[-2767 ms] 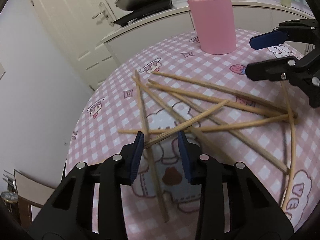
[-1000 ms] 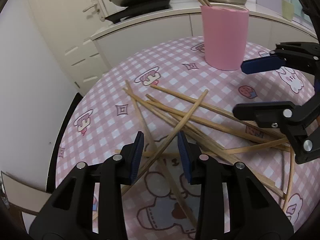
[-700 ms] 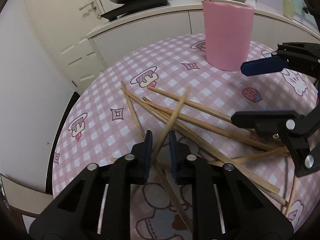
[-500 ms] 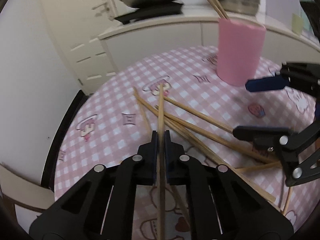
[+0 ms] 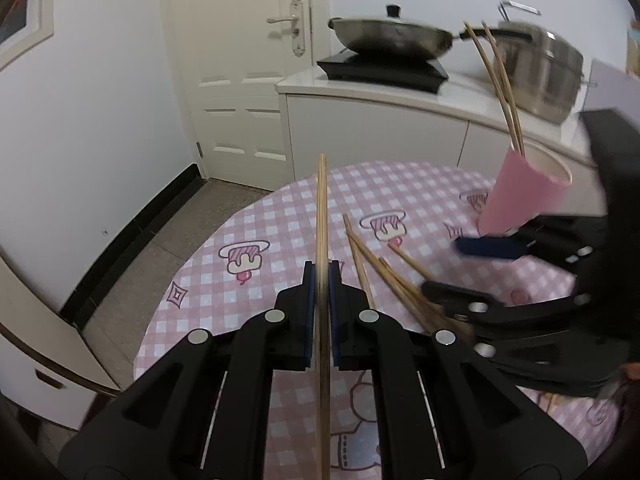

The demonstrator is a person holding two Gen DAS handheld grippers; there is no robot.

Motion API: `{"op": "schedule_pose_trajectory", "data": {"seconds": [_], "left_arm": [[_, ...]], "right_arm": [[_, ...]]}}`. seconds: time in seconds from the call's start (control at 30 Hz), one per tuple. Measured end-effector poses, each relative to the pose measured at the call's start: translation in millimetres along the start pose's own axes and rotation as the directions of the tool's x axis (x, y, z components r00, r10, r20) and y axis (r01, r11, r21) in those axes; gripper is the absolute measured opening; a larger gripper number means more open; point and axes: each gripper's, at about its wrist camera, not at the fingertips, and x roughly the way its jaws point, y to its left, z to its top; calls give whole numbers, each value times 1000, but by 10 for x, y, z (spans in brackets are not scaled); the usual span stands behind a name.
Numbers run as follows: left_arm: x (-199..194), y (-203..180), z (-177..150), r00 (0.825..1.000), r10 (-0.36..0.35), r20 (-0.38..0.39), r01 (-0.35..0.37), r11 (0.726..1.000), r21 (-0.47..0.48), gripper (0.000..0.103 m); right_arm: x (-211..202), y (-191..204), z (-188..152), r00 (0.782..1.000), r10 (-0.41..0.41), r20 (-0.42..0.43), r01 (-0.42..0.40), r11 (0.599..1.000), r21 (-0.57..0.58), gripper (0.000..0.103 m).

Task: Organize utensils
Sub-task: 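Close the left gripper on a wooden chopstick while the right gripper grasps another, then lift both held chopsticks upright and carry them over the pink cup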

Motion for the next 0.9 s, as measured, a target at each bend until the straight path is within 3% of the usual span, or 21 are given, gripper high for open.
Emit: {"op": "schedule_pose_trajectory", "data": {"seconds": [0.2, 0.47, 0.53, 0.7, 0.9], "left_arm": [[47, 112, 9, 1000, 0, -1, 0, 998, -56, 7], [57, 181, 82, 1000, -6, 11, 7, 996, -87, 7], [61, 183, 92, 1000, -8, 12, 9, 996, -92, 7], [36, 184, 122, 1000, -11, 18, 13, 994, -112, 7], [-178, 128, 187, 998, -23, 58, 31, 991, -131, 7]], "right_arm": [[315, -51, 218, 996, 46, -80, -42, 998, 55, 25], [539, -103, 358, 987, 65, -148, -52, 995, 86, 19], [573, -100, 363, 986, 68, -153, -55, 995, 86, 7], [489, -120, 371, 989, 82, -123, -70, 993, 99, 5], [-14, -134, 393, 990, 140, 0, -139, 983, 118, 4]]}}
